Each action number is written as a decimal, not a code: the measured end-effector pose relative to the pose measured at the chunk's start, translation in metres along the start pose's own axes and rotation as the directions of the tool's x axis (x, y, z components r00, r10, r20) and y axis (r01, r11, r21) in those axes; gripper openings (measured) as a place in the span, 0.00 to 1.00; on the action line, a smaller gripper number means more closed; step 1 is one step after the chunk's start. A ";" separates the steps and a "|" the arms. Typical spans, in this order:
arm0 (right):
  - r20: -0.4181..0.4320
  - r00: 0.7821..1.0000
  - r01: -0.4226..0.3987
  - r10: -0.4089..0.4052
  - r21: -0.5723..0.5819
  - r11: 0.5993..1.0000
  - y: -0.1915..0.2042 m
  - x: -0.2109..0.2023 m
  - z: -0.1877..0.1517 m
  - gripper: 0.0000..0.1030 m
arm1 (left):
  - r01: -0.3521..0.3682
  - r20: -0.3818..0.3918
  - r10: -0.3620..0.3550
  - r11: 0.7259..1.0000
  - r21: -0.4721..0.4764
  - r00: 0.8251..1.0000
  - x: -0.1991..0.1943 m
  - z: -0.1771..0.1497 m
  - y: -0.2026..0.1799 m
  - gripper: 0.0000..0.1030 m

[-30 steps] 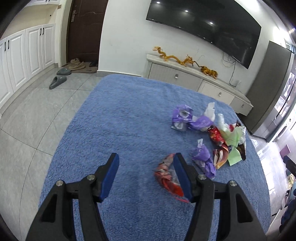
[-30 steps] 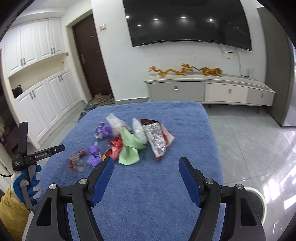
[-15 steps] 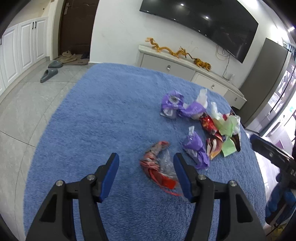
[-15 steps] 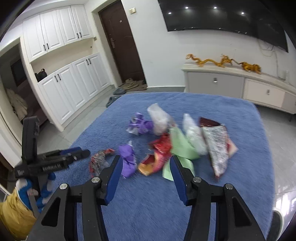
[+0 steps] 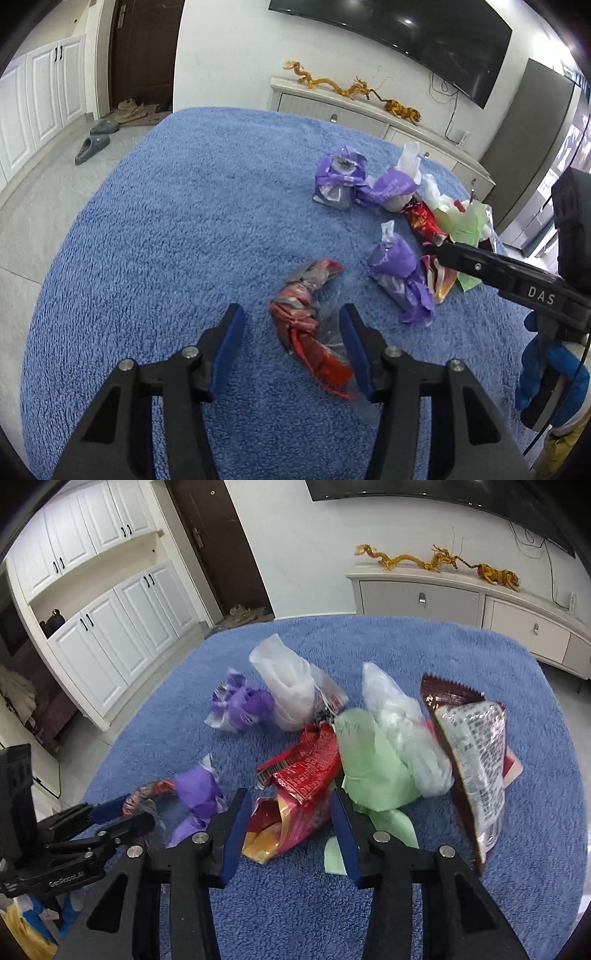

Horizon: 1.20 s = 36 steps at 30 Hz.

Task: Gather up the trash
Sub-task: 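Grasp the red-and-clear wrapper with the left gripper, then grasp the pink-and-white wrapper with the right gripper while the left holds its wrapper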

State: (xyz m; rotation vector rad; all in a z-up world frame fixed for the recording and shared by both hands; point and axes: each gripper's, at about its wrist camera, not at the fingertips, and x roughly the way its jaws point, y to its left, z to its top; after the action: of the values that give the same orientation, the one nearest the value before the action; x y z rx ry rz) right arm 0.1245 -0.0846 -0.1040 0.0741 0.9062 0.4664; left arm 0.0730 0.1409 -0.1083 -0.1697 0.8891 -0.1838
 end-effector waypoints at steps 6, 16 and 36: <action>-0.021 1.000 -0.013 0.012 -0.019 1.000 0.003 0.000 -0.003 0.34 | -0.006 0.007 0.006 1.000 0.001 1.000 0.000 -0.001 0.000 0.37; -0.037 0.999 -0.012 0.011 -0.030 0.999 0.012 0.002 -0.007 0.33 | -0.020 0.003 0.020 0.999 0.031 1.000 -0.003 -0.008 -0.011 0.18; 0.041 0.991 -0.128 0.127 0.006 0.992 0.011 -0.078 -0.046 0.05 | -0.015 0.055 0.015 1.000 0.003 0.998 -0.056 -0.012 -0.009 0.14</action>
State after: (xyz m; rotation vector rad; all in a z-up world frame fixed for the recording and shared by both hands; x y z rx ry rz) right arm 0.0441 -0.1134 -0.0714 0.1501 0.8668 0.5778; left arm 0.0281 0.1444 -0.0715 -0.1641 0.8351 -0.1662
